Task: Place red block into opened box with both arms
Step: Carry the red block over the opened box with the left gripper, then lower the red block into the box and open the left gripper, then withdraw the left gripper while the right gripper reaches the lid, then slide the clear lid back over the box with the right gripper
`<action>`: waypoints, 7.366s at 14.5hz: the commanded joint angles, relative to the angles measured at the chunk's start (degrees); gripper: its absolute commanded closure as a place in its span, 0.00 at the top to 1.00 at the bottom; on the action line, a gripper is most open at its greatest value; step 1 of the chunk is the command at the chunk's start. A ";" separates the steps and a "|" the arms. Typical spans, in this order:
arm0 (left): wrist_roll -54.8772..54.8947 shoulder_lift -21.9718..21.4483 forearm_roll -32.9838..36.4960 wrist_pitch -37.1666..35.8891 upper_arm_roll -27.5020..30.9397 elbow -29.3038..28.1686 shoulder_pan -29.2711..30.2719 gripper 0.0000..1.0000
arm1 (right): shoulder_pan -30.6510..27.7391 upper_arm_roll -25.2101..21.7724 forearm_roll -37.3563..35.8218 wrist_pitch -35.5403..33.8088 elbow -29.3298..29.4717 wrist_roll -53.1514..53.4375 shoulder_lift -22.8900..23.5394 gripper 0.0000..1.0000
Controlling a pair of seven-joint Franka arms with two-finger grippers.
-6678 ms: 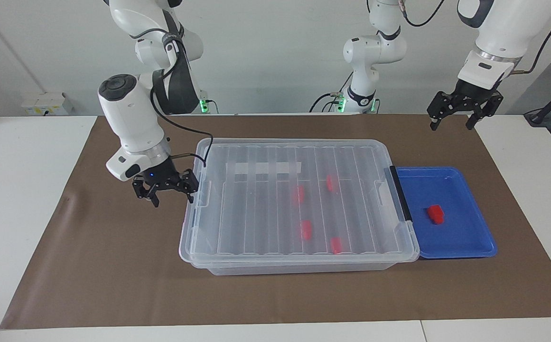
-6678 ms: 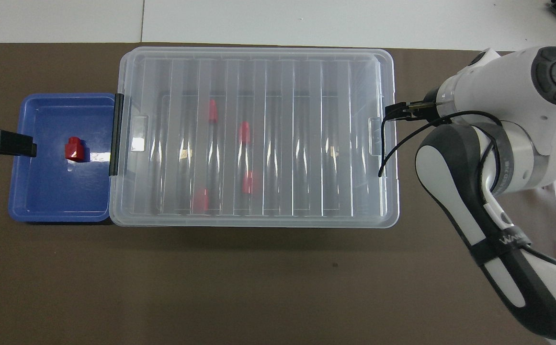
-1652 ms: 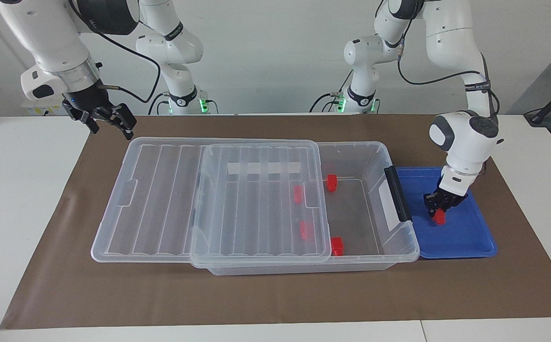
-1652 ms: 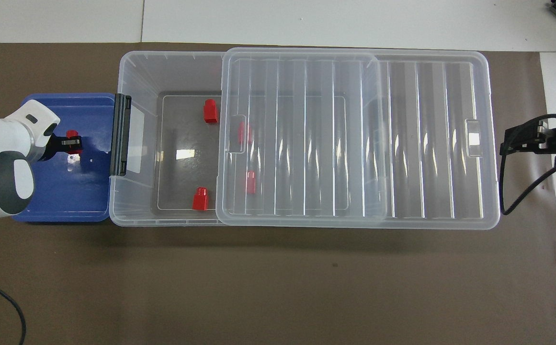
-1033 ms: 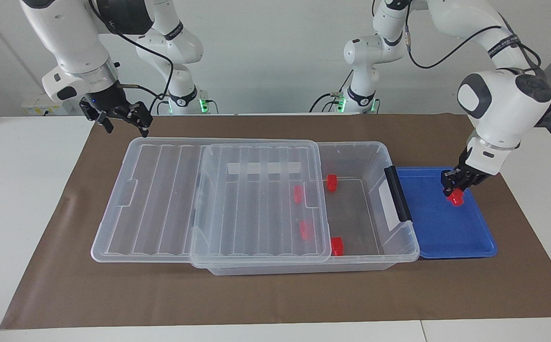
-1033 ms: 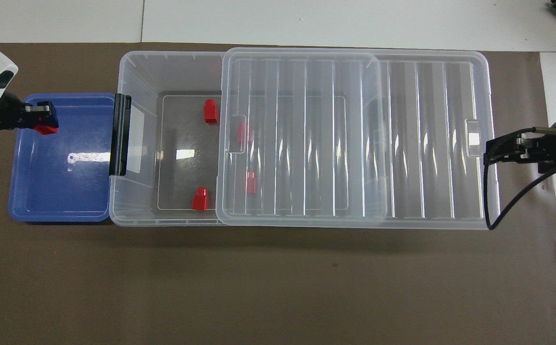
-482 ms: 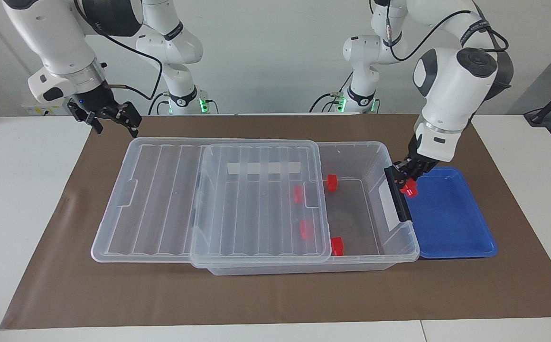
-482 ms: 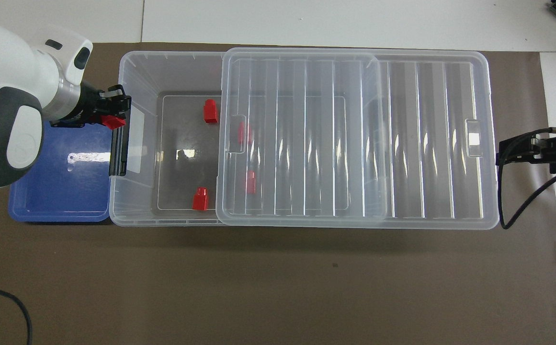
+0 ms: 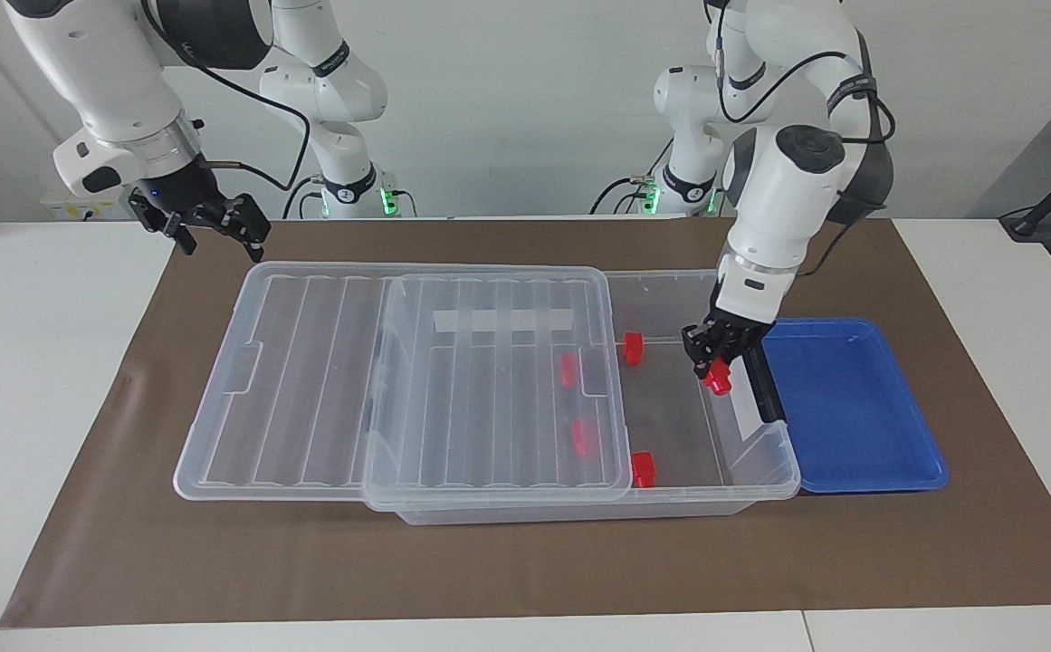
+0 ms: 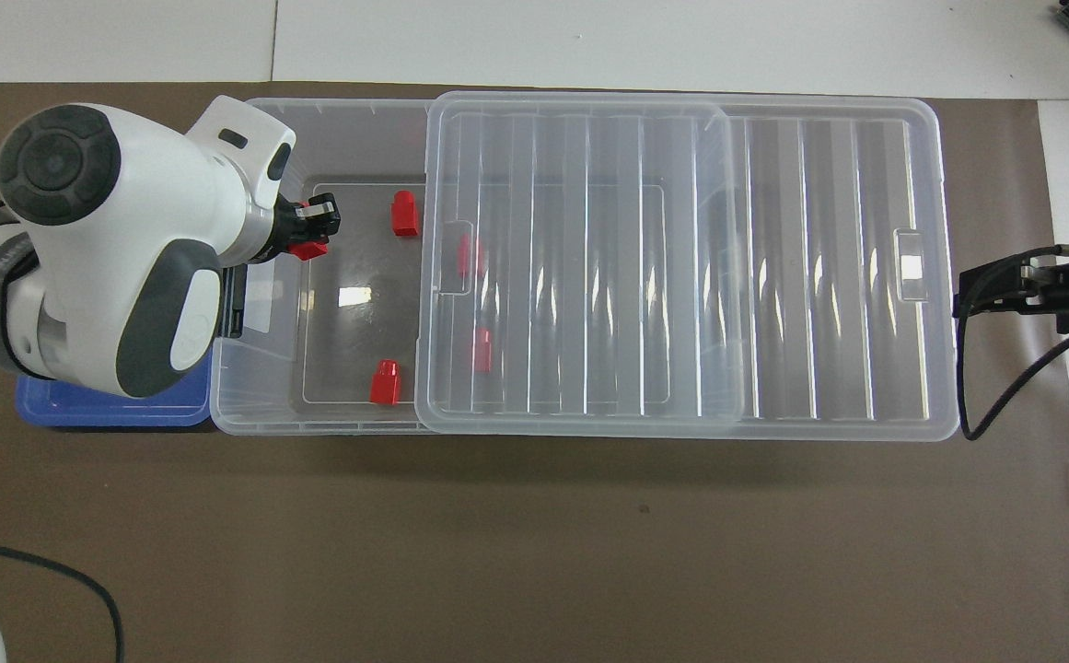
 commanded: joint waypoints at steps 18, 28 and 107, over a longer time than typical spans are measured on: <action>-1.71 10.47 7.47 18.13 1.30 -8.42 -3.36 0.18 | -0.95 0.41 0.69 0.75 -1.53 -1.59 -1.34 1.00; -2.14 10.21 7.39 16.13 1.65 -8.08 -3.10 0.96 | -1.92 0.41 0.87 1.45 -2.76 -6.33 -1.60 0.00; 30.99 -11.77 -0.88 -28.53 1.74 6.25 14.92 1.00 | 8.71 1.11 13.52 31.16 -5.31 -13.02 15.71 0.00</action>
